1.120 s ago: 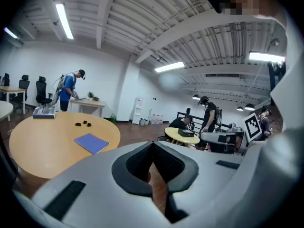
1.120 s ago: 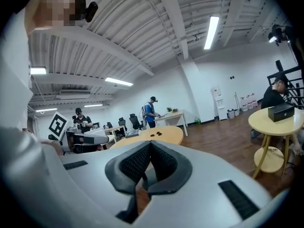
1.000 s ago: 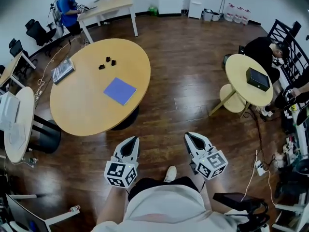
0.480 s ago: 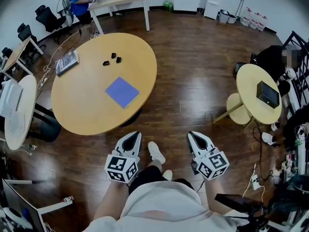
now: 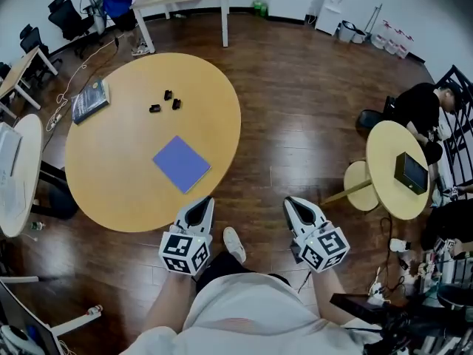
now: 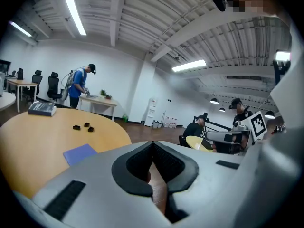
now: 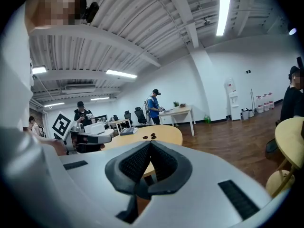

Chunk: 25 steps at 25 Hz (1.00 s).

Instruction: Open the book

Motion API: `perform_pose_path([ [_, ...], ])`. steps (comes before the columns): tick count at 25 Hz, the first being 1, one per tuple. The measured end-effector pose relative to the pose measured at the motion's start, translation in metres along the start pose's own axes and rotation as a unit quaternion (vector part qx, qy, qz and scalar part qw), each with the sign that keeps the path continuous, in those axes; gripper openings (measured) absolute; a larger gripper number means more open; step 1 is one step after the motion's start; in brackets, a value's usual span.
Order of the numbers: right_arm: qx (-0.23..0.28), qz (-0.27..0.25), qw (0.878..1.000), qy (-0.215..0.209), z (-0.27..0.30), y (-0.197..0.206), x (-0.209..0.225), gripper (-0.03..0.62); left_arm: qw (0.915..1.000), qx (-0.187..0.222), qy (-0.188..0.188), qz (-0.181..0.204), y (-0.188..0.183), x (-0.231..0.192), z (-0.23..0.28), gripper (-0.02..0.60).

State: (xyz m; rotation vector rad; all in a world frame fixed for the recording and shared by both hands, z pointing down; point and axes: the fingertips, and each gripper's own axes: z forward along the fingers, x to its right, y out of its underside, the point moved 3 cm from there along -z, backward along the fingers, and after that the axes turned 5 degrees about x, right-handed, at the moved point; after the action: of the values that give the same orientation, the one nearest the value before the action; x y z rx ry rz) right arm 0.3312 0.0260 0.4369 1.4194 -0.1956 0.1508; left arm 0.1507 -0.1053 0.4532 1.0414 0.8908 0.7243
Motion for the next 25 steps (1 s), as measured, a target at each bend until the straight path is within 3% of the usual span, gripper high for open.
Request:
perform_pose_path([
  [6,-0.01,-0.019,0.999,-0.041,0.087,-0.028,0.009,-0.003,0.9993,0.019,-0.033,0.0,-0.037,-0.065,0.037,0.01],
  [14,-0.033,-0.04,0.991,-0.126,0.183,-0.04,-0.01,-0.003,0.993,0.039,-0.11,-0.016,-0.049,-0.131,0.027,0.011],
  [20,-0.064,-0.044,0.973,-0.218,0.246,-0.035,-0.024,-0.003,0.978,0.047,-0.197,-0.049,-0.045,-0.16,0.015,0.009],
  [25,-0.089,-0.036,0.953,-0.287,0.285,-0.036,-0.016,-0.003,0.9631,0.029,-0.259,-0.068,-0.044,-0.153,0.027,0.01],
])
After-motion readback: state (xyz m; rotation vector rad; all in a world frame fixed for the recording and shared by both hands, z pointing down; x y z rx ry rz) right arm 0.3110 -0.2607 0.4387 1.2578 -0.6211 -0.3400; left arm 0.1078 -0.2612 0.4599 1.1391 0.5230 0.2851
